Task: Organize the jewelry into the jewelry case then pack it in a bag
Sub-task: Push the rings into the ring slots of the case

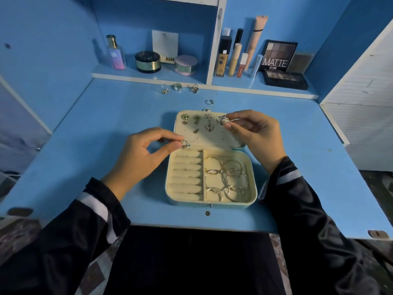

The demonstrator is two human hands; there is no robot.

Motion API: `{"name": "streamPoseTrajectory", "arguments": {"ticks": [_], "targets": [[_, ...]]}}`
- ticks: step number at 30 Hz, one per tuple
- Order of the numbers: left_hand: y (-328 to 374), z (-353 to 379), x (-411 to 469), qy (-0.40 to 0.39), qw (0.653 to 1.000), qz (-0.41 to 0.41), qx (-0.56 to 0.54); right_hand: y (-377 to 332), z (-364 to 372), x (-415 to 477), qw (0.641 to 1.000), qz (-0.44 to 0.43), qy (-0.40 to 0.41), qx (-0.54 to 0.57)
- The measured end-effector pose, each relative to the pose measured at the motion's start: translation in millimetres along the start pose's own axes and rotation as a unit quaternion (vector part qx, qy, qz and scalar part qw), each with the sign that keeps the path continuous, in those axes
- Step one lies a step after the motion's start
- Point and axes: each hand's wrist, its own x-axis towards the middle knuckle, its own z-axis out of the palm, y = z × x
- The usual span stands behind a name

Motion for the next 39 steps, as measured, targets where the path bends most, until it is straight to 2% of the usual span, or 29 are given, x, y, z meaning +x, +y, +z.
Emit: {"name": "streamPoseTrajectory", "arguments": {"ticks": [7, 14, 20, 35, 39], "targets": [[5, -1, -13, -0.015, 0.999, 0.027, 0.042, -3, 5, -13, 1.0, 0.004, -0.009, 0.004], [4, -1, -13, -0.02, 0.999, 0.016, 0.04, -2, 5, -19, 1.0, 0.003, -0.01, 0.001], [4, -3, -11, -0.035, 0.999, -0.028, -0.001, -2, 5, -20, 1.0, 0.002, -0.011, 0.001], [5, -4, -11, -0.038, 0.998, 0.003, 0.05, -4, 7, -21, 1.0, 0.007, -0.017, -0.002], [1, -5, -10, -0.041, 0.998, -0.021, 0.044, -4, 7, -21, 1.0, 0.004, -0.019, -0.009]]}}
